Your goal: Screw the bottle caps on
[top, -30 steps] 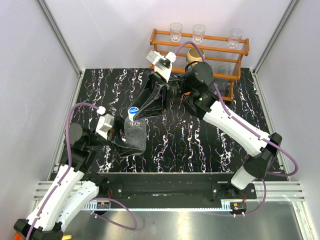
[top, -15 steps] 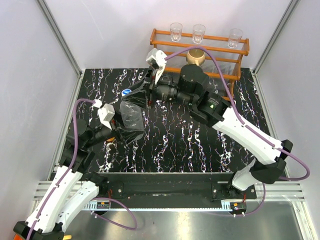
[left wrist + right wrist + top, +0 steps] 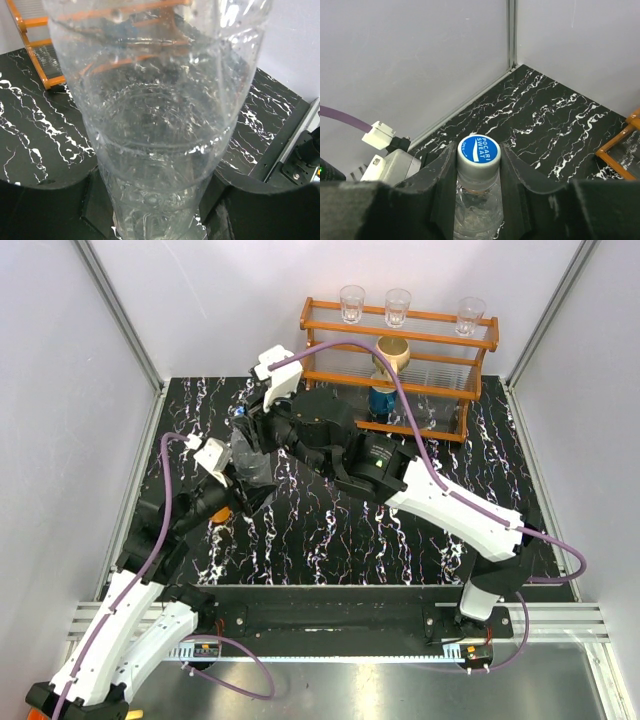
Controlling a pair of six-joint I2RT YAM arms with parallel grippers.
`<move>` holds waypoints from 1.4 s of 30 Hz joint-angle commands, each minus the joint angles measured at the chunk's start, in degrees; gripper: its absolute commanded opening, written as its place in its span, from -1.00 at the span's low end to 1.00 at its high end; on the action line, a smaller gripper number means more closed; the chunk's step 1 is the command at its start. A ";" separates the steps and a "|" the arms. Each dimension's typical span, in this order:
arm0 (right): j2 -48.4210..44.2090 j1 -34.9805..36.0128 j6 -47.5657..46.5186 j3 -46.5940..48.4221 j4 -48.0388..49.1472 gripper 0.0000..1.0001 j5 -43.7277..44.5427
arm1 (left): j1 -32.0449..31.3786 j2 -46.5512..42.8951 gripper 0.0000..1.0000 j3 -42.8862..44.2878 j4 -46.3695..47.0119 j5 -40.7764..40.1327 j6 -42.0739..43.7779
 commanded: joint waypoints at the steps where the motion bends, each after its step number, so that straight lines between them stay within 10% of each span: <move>1: -3.23 0.79 -1.97 -1.94 -7.52 0.43 -3.92 | 0.86 -1.47 -0.20 3.39 9.11 -1.89 -1.03; 3: -7.27 0.26 -2.14 -4.84 -5.76 0.99 -11.10 | 0.95 -1.65 -0.20 2.68 10.52 1.38 -1.38; 18: -27.07 -15.65 2.43 -24.72 11.91 0.99 -58.42 | 1.04 0.37 0.00 -2.94 34.52 45.41 -20.89; 42: -8.87 -18.64 36.70 -19.36 56.56 0.59 -85.95 | -0.72 1.95 0.02 -1.97 31.27 50.36 -18.69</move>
